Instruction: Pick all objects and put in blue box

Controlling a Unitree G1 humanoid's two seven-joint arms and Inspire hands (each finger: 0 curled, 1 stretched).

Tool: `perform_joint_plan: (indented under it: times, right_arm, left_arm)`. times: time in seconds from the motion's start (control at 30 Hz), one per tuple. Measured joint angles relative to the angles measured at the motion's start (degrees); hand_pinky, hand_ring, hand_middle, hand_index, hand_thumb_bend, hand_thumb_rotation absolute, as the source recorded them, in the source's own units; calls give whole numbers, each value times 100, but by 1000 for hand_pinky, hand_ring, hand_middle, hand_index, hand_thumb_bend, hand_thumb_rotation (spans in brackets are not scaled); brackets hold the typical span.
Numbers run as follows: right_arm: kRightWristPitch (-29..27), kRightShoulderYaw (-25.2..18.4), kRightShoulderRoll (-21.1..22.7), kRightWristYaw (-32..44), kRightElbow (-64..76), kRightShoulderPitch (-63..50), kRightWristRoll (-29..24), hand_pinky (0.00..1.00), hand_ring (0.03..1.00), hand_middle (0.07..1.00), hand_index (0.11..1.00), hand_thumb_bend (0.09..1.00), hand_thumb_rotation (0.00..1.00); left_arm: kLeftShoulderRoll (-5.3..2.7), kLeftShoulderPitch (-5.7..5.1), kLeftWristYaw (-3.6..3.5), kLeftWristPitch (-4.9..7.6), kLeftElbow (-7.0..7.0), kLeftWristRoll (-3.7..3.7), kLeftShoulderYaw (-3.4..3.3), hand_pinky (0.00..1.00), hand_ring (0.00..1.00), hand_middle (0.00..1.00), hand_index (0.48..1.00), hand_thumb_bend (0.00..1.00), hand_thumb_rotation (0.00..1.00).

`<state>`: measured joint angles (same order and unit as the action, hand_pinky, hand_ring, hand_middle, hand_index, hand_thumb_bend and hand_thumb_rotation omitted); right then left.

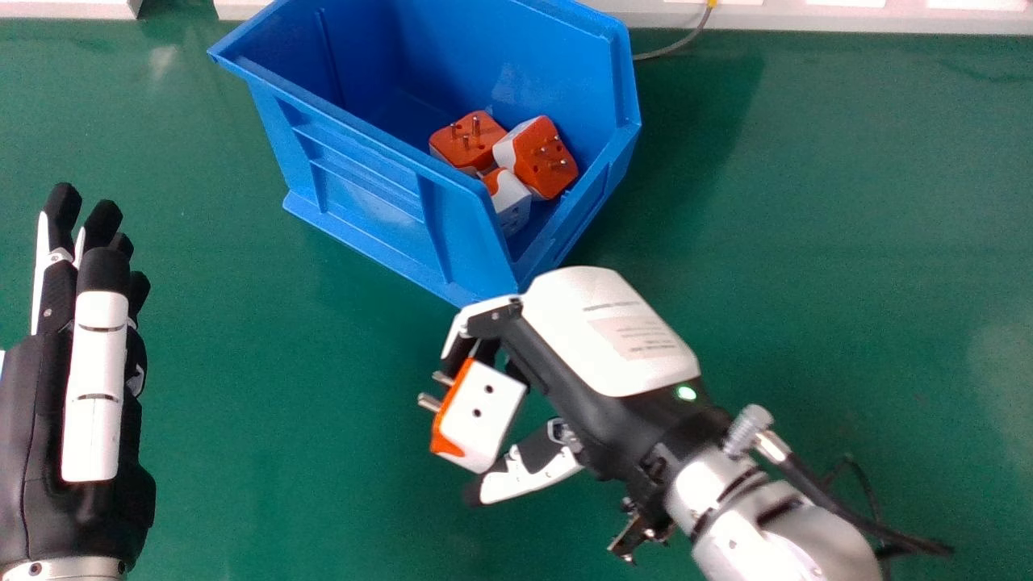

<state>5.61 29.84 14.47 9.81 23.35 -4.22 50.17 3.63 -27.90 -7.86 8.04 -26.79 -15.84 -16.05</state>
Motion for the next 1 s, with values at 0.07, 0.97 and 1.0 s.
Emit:
perform_joint_plan:
  times: [0.07, 0.97, 1.0]
  right_arm:
    - [-10, -126, 9, -31, 163, -201, -44, 298, 401, 503, 498, 497, 0]
    - [-381, -2142, 360, -239, 857, -336, -706, 285, 398, 498, 549, 487, 0]
    - [-375, -2147, 359, -238, 852, -257, -689, 285, 398, 498, 549, 487, 0]
  left_arm:
    - [-4, -1, 16, 0, 0, 1, 2, 1000, 995, 983, 999, 613, 934]
    - [-46, 5, 39, -2, 7, 28, 32, 1000, 993, 982, 996, 556, 957]
    - [-46, 7, 40, -2, 7, 28, 35, 1000, 993, 982, 996, 556, 957]
